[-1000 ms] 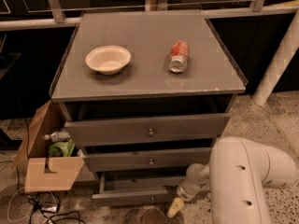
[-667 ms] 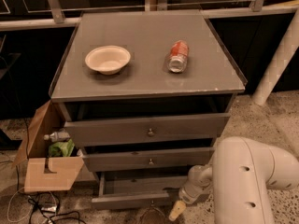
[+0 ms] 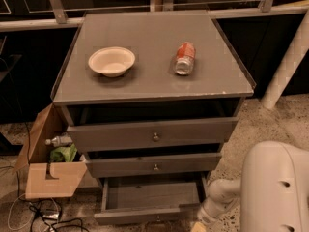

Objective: Open bottom drawer

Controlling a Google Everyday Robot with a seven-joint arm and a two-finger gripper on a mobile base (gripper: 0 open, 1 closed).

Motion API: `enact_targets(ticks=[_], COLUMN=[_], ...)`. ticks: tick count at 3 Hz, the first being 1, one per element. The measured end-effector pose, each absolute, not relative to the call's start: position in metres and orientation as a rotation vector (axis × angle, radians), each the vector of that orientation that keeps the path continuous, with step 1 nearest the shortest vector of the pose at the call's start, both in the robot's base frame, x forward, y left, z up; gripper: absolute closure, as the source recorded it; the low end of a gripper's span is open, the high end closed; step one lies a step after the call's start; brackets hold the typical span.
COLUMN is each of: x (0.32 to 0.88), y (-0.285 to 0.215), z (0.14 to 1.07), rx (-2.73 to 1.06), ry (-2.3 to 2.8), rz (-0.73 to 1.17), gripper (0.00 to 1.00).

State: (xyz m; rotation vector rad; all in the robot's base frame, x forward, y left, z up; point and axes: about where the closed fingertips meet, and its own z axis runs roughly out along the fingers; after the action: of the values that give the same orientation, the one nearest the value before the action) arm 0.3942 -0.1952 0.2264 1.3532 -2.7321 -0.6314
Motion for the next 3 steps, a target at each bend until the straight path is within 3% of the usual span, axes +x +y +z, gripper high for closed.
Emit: enact_targets(ticks=[1, 3], x=[0.367, 0.39], y=[-0.207, -0.19], z=[0.247, 0.257], rx=[1.295, 1.403], ry=[-2.681, -2.7], rz=[-0.659, -0.673], gripper=[0.0, 0.0])
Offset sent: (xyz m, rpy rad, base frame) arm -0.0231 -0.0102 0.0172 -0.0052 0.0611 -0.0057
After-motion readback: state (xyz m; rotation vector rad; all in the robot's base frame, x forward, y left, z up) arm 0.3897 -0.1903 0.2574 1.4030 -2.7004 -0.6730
